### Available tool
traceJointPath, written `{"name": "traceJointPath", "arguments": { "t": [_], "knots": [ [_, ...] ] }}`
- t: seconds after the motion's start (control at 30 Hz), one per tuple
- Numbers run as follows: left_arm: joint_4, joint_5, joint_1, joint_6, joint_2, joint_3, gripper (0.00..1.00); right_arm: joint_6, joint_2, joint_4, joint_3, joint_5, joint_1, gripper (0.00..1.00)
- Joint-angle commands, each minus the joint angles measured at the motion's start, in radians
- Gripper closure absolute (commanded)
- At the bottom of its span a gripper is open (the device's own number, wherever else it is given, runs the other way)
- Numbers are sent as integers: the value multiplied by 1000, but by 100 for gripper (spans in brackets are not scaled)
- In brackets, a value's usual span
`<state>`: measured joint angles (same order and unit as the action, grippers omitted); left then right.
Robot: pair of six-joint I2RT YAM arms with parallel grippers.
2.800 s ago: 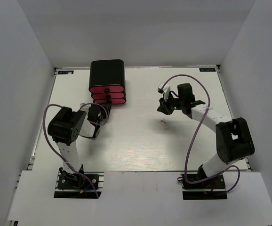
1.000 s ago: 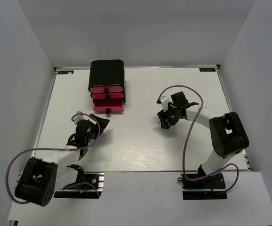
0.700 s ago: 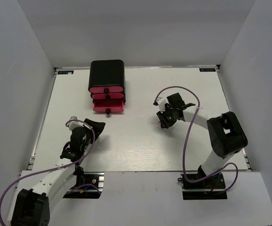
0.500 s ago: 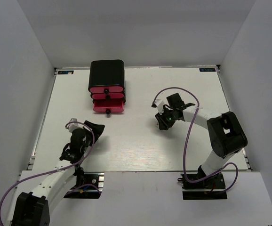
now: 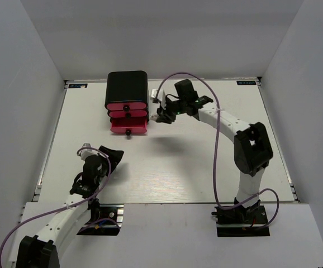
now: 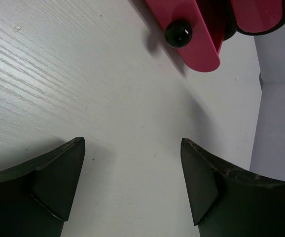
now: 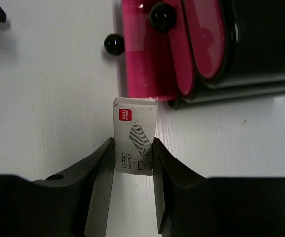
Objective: Sort the stationery into containers
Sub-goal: Place the stationery into the container
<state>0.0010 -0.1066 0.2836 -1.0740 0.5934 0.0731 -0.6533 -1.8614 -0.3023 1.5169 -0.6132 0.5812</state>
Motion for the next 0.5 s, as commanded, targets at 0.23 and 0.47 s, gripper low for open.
{"name": "traceJointPath", "arguments": {
  "t": [0.23,0.47],
  "knots": [
    [-18,-1,2,-9,-27,-6,12,-28,-188,123,172,78,121,100],
    [1,-1,2,-9,0,-6,12,-29,-242,209,206,167,160,100]
  ]
}}
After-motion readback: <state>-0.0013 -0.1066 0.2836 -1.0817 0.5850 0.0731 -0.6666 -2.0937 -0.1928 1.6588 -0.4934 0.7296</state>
